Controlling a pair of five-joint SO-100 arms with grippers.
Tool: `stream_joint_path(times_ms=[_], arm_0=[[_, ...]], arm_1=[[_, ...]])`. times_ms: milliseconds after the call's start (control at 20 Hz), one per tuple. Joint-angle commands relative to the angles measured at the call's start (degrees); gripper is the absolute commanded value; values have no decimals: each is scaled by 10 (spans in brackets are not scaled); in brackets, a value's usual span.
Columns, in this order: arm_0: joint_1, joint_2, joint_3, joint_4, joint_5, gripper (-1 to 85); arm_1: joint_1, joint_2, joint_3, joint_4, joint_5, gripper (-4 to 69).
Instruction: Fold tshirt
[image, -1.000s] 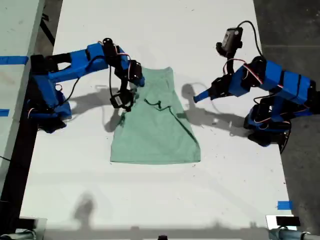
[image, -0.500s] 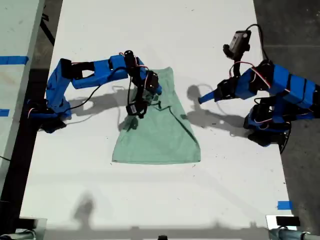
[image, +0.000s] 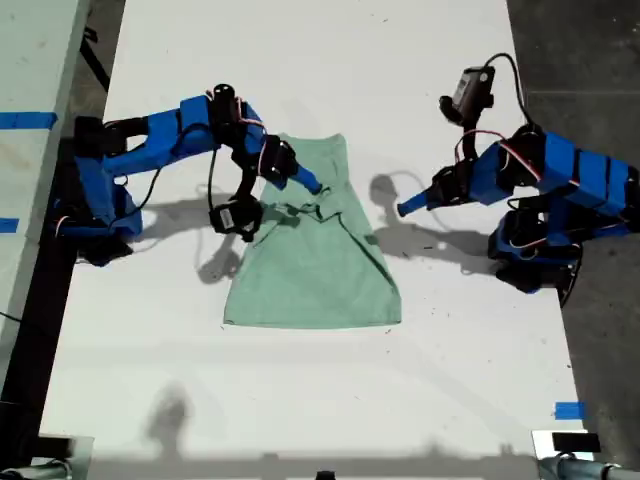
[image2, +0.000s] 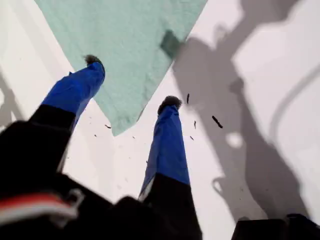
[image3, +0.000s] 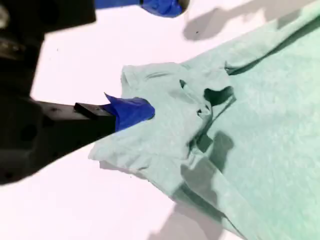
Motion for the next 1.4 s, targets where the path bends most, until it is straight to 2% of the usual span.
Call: stream_joint_path(times_ms=[0,300,450,600,900,1200,1250,1350], arm_0=[[48,104,70,-4,-47,284],[99,299,432,-173,-160,278],[138,316,503,-201,-214,277],[163,316,542,-241,-238,277],[182,318,554,-256,-250,275],[196,323,555,-258,-261,272],[197,323,555,-258,-263,270],[198,323,555,-259,-265,268]], arm_1=[[-42,-18,-16,-32,18,273],[-121,-85,51,-105,76,285],[-156,-107,99,-162,111,285],[-190,-146,125,-213,143,283],[-228,-234,142,-298,186,280],[-236,-293,149,-359,194,246],[-236,-300,150,-366,193,230],[-236,-314,151,-381,189,150]])
